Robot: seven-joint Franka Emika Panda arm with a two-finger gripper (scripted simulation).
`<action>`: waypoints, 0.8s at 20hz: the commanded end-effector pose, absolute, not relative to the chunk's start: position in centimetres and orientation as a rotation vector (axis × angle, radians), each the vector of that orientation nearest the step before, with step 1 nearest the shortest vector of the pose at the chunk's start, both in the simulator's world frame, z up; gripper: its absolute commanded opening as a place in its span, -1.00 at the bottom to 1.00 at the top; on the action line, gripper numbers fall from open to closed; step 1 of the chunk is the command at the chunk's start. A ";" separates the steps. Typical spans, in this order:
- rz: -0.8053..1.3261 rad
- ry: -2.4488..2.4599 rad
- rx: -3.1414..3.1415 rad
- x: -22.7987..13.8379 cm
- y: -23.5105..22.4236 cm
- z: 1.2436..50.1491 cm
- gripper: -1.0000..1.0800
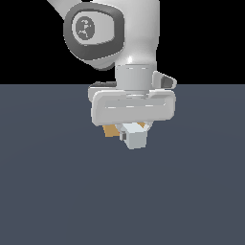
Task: Insert the peg into the horizontal hole in a box.
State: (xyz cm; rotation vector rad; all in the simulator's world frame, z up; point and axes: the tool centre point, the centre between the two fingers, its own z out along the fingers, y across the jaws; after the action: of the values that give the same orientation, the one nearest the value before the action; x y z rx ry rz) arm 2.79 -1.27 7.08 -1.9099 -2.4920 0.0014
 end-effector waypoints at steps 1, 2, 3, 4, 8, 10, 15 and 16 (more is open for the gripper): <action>0.000 -2.489 -1.918 3.6 -0.3 7.6 -1.00; 0.000 -2.488 -1.918 3.8 0.0 7.7 -1.00; 0.000 -2.487 -1.919 4.0 0.3 7.8 -1.00; 0.000 -2.487 -1.919 4.1 0.5 7.8 -1.00; 0.000 -2.486 -1.921 4.4 0.7 7.9 -1.00; 0.000 -2.487 -1.920 4.3 0.6 7.9 -1.00; 0.003 -2.485 -1.919 4.2 0.6 7.7 -1.00; 0.000 -2.487 -1.918 4.3 0.6 7.9 -1.00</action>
State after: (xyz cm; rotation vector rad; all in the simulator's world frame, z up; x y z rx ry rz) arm 4.18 0.57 7.63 -1.9177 -2.4842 0.0043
